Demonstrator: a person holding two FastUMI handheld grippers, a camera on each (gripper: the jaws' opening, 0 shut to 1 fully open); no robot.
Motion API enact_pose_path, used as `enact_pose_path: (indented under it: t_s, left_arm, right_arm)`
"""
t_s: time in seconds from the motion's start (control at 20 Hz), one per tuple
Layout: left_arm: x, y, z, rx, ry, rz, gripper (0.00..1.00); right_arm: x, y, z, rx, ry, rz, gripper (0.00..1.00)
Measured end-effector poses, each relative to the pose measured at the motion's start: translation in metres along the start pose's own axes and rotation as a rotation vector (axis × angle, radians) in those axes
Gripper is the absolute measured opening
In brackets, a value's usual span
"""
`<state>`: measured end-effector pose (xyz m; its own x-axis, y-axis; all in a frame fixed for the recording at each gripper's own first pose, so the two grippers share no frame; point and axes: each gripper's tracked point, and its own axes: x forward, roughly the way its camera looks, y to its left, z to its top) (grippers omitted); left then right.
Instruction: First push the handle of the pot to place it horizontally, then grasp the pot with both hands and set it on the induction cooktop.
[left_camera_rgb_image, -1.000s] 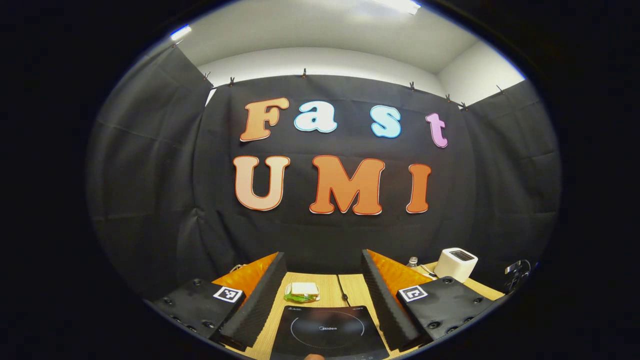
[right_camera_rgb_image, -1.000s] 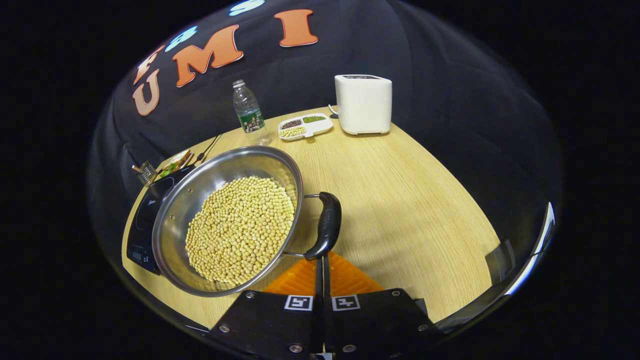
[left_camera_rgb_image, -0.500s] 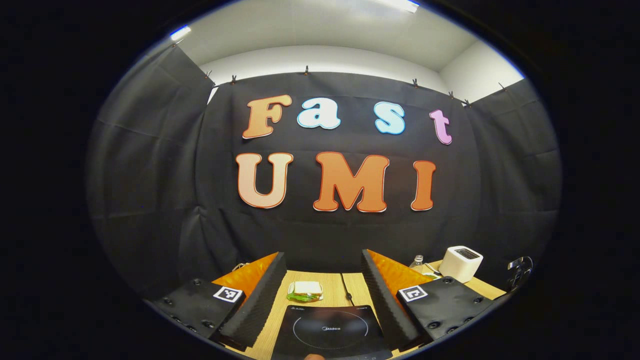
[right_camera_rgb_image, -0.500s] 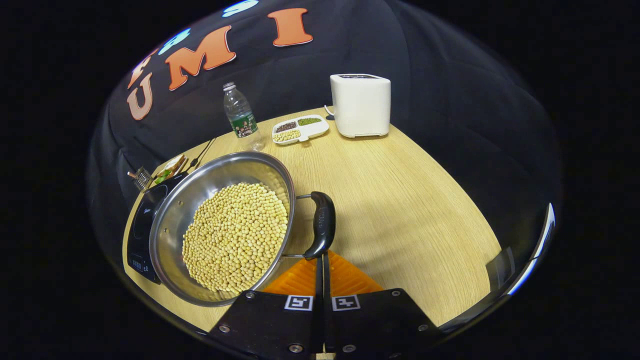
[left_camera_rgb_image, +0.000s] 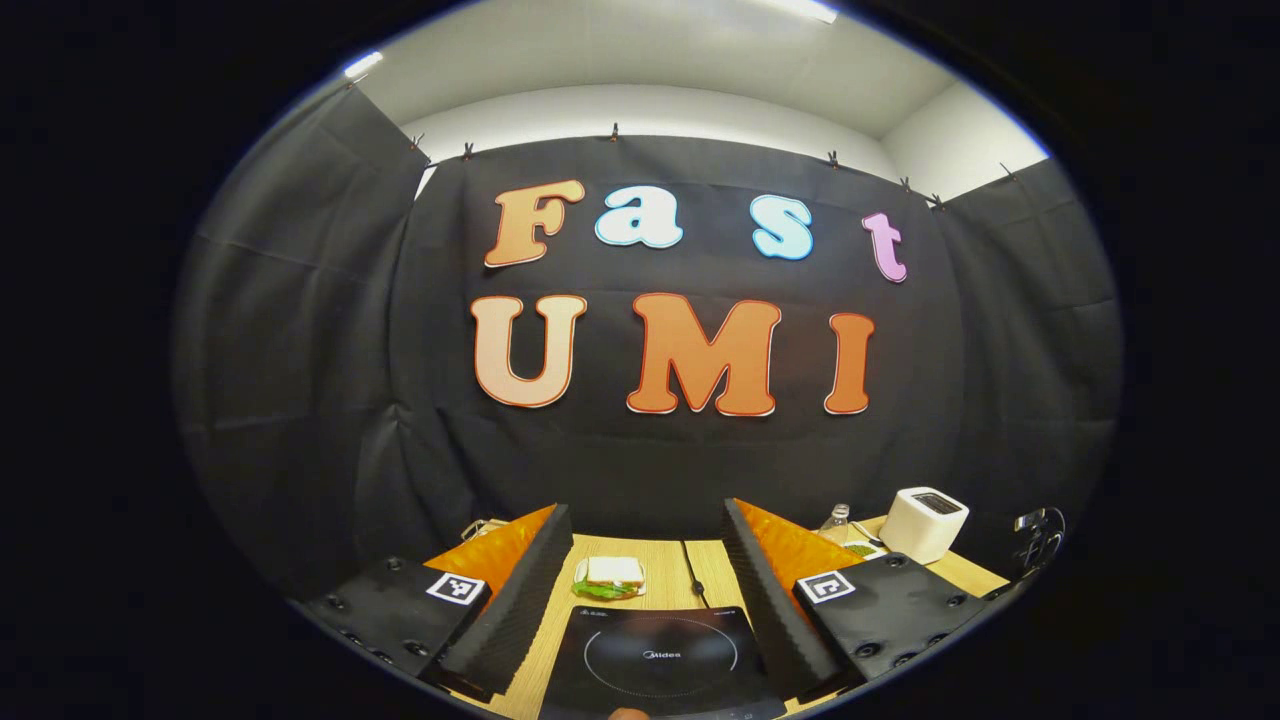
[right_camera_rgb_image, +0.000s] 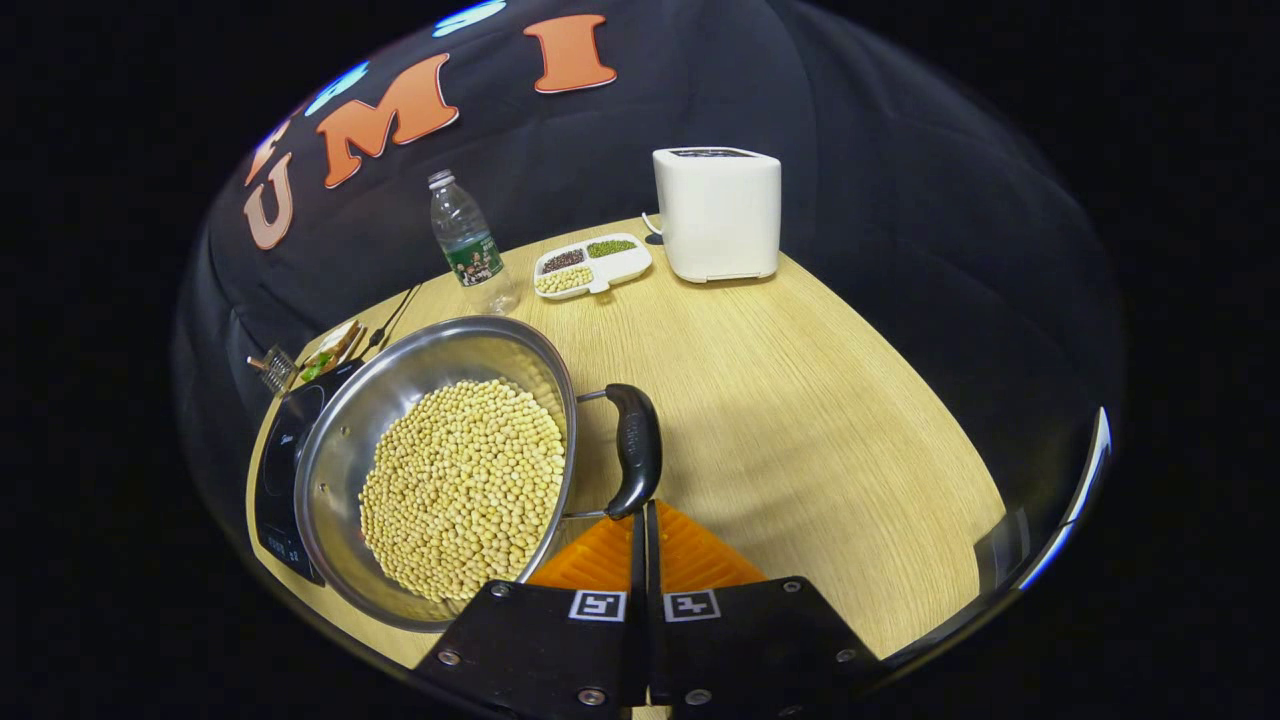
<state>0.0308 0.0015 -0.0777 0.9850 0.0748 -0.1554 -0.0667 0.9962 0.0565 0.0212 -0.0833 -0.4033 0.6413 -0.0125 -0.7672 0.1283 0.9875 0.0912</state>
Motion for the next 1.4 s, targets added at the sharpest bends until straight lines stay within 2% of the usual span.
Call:
enact_pose_path:
  t_s: [0.45, 0.8, 1.1, 1.4]
  left_arm:
    - [-0.002, -0.001, -0.007, 0.007, 0.007, 0.001, 0.98]
    - [0.0, -0.016, -0.031, 0.023, 0.049, -0.012, 0.98]
    - [-0.001, -0.043, -0.056, 0.0, 0.075, -0.069, 0.99]
    - [-0.001, -0.058, -0.079, -0.041, 0.087, -0.088, 0.98]
  right_arm:
    - [0.008, 0.0, 0.01, -0.002, 0.008, -0.016, 0.0]
    - [0.008, 0.002, 0.012, 0.022, 0.001, -0.009, 0.0]
    - [-0.015, -0.008, 0.019, 0.039, -0.057, -0.032, 0.0]
    - [-0.054, -0.003, 0.036, 0.071, -0.164, 0.0, 0.0]
